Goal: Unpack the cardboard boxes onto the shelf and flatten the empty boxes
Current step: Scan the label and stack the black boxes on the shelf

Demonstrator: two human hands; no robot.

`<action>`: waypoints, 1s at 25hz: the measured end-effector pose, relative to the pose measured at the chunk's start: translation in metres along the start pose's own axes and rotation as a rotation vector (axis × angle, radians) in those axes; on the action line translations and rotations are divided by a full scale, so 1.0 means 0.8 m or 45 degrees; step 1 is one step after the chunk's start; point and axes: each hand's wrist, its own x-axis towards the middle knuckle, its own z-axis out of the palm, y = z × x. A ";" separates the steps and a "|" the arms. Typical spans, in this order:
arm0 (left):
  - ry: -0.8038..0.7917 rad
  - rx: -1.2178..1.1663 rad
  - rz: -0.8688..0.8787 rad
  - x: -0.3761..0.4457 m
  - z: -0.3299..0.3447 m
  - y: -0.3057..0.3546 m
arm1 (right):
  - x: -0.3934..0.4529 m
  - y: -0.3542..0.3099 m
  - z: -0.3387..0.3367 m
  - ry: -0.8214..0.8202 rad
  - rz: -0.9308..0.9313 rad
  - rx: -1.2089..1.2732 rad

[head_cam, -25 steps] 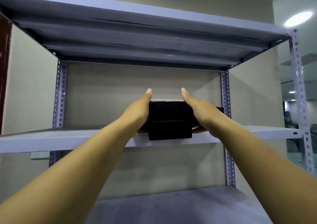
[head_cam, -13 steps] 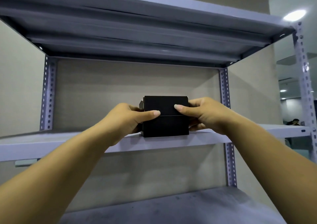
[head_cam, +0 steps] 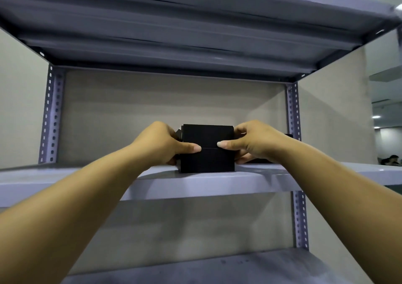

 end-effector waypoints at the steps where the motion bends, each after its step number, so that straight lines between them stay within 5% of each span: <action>1: 0.017 0.058 -0.008 0.007 0.006 0.003 | 0.005 0.005 -0.003 0.002 0.008 -0.015; 14: -0.052 0.139 -0.067 0.069 0.060 0.016 | 0.044 0.049 -0.042 0.007 0.018 -0.097; 21: -0.069 -0.089 -0.065 0.060 0.064 0.020 | 0.039 0.057 -0.058 0.086 -0.041 -0.057; 25: 0.091 0.270 0.202 0.046 0.054 0.017 | 0.032 0.065 -0.072 0.287 -0.316 -0.510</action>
